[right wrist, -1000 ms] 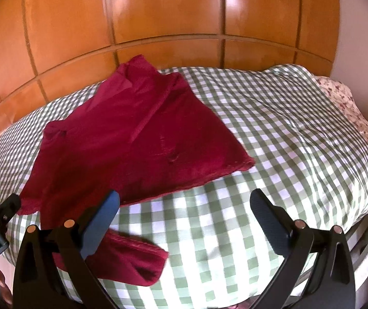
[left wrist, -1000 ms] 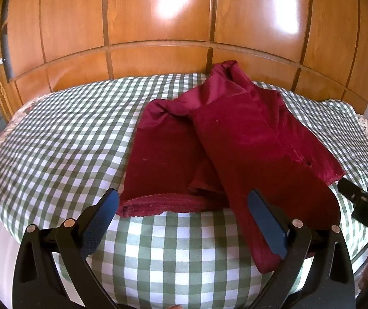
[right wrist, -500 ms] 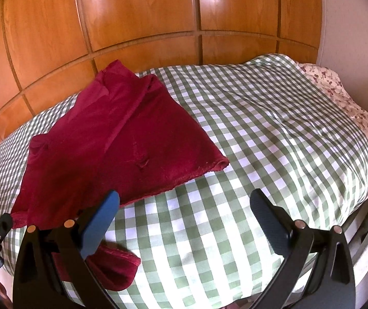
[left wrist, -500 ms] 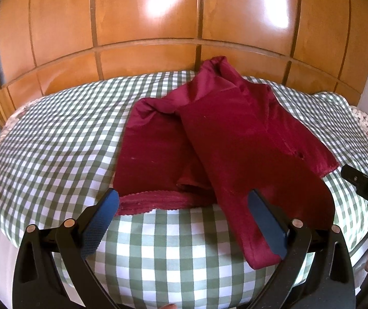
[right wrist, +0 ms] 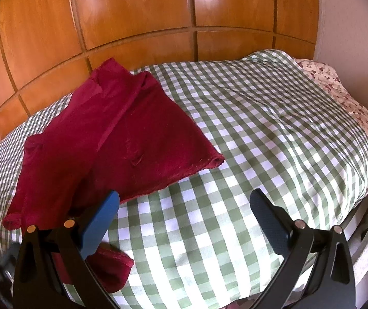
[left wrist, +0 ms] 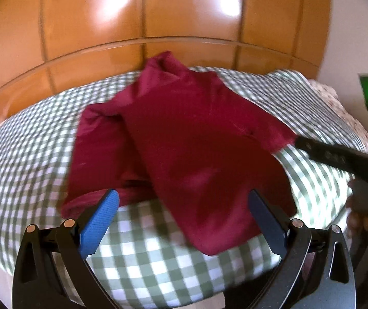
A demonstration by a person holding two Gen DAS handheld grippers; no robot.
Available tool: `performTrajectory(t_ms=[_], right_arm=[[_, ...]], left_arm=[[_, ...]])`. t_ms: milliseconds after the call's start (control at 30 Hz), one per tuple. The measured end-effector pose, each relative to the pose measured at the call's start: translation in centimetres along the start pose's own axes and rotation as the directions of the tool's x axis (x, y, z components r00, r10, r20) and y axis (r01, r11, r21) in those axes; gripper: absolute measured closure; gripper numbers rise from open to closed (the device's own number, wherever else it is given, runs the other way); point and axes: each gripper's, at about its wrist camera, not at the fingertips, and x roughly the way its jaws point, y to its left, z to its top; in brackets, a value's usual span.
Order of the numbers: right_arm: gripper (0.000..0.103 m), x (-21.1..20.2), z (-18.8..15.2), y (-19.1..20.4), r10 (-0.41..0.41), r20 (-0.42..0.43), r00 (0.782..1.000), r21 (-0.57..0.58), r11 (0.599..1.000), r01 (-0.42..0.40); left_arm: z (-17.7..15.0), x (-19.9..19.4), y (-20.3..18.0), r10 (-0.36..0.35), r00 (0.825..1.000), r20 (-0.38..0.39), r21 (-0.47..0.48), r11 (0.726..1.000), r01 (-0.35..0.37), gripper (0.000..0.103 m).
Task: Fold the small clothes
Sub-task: 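Grasp the red shirt hem with the left gripper and lift it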
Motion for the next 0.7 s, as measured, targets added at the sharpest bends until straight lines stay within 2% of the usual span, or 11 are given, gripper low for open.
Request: performTrajectory(t_ms=[133, 267, 367, 433, 467, 600, 700], right_arm=[[0.002, 0.1, 0.1, -0.2, -0.003, -0.004, 1.000, 0.006, 1.000, 0.003], [0.002, 0.1, 0.1, -0.2, -0.001, -0.004, 1.000, 0.005, 1.000, 0.001], [0.002, 0.2, 0.0, -0.2, -0.001, -0.007, 1.000, 0.004, 1.000, 0.001], [0.002, 0.2, 0.0, -0.2, -0.003, -0.008, 1.000, 0.004, 1.000, 0.003], [0.002, 0.2, 0.0, -0.2, -0.005, -0.009, 1.000, 0.005, 1.000, 0.005], [0.002, 0.2, 0.1, -0.2, -0.013, -0.008, 1.000, 0.003, 1.000, 0.013], [0.002, 0.2, 0.1, -0.4, -0.019, -0.010, 1.000, 0.005, 1.000, 0.019]], left_arm=[[-0.9, 0.9, -2.6, -0.052, 0.998, -0.046, 0.136, 0.989, 0.058, 0.006], [-1.9, 2.4, -3.9, -0.055, 0.992, -0.115, 0.205, 0.976, 0.078, 0.024], [-2.7, 4.0, -4.3, -0.040, 0.987, -0.157, 0.249, 0.965, 0.079, 0.031], [-3.2, 4.8, -4.5, -0.035, 0.986, -0.166, 0.271, 0.959, 0.080, 0.044], [-3.4, 5.1, -4.6, -0.048, 0.985, -0.168, 0.272, 0.958, 0.093, 0.056], [-3.1, 4.5, -4.3, -0.093, 0.987, -0.128, 0.261, 0.957, 0.124, 0.089], [-2.2, 3.5, -3.1, -0.146, 0.984, -0.103, 0.203, 0.965, 0.164, 0.091]])
